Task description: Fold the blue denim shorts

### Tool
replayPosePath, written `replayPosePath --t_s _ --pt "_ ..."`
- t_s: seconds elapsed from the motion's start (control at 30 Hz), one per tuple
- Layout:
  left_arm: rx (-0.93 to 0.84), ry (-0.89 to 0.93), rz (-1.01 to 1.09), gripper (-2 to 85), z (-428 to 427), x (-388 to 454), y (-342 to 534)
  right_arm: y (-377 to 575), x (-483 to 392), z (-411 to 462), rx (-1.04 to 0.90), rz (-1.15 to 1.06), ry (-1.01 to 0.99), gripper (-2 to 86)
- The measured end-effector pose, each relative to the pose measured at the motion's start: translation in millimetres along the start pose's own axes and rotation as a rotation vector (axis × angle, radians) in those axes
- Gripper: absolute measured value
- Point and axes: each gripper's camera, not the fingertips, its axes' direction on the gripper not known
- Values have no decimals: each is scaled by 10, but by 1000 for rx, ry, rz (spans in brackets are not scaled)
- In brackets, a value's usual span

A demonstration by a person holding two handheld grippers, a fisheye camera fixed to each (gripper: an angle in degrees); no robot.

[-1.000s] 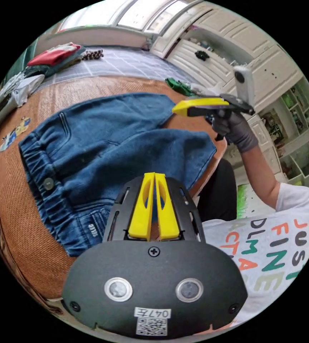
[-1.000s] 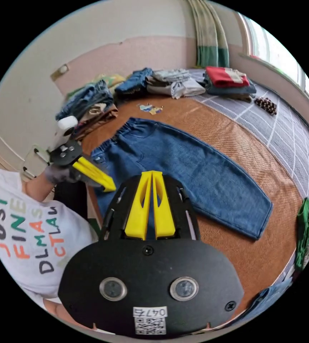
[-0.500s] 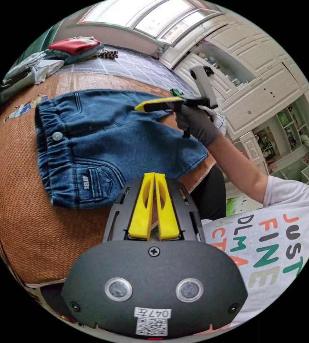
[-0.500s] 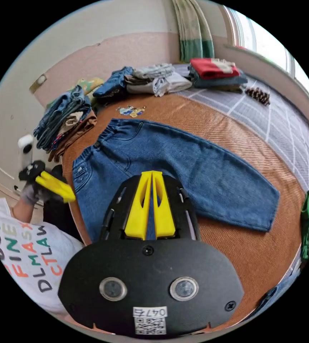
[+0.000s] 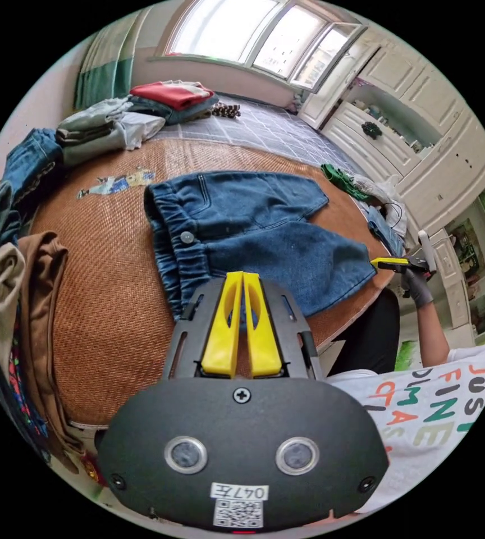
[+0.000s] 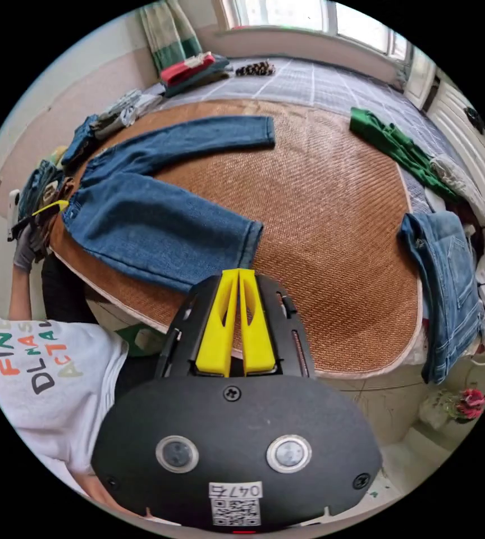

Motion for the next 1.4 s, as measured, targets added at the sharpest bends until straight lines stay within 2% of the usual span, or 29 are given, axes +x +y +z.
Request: replayPosePath --t_s 0.07,0.2,0.3,0.4,0.53,0.6,0.67,0.73,0.77,0.8,0.87,0.93,1.0,1.07,1.13,1.23,1.4 --pt "-6 24 56 -10 6 103 -116 54 36 -69 65 1 25 -4" --pt "-141 5 44 -10 386 61 -169 82 183 90 26 78 50 54" --pt "-106 39 37 -10 308 74 -115 221 325 102 95 122 -54 50" --pt "-74 161 60 -10 257 127 -156 252 400 138 50 98 -173 24" --pt "-130 72 50 -10 354 111 -201 78 320 159 -89 11 -164 6" --pt "-133 82 37 -10 359 41 -201 -112 238 39 -98 -58 -106 4" --pt "-135 90 8 -10 343 -81 -198 -258 65 -349 69 -146 -18 3" --pt "-136 89 -8 -10 304 -146 -176 -152 -272 -982 420 -379 -17 3" --pt "-139 77 -12 -10 271 -173 -152 -121 -284 -1070 465 -381 -31 3" --pt "-142 72 -13 -10 261 -184 -140 -111 -213 -1121 461 -343 -66 4" --pt "-145 81 -18 -10 233 -244 -96 -144 32 -901 264 -238 -109 5" --pt "-146 110 -21 -10 217 -294 -94 -60 341 -286 -113 -96 -156 12" --pt "-163 128 -19 -10 207 -322 -114 84 423 39 -289 -26 -109 25" --pt "-172 126 1 -10 102 -290 -158 210 361 32 -299 -9 74 32" --pt "-148 98 28 -10 -73 -241 -197 249 223 -290 -134 14 132 23" --pt "-53 50 36 -10 -423 -280 -334 158 -66 -648 113 -46 -55 5" --pt "-83 -101 108 -10 -595 -324 -1095 -269 -823 -597 88 -243 -290 -3"
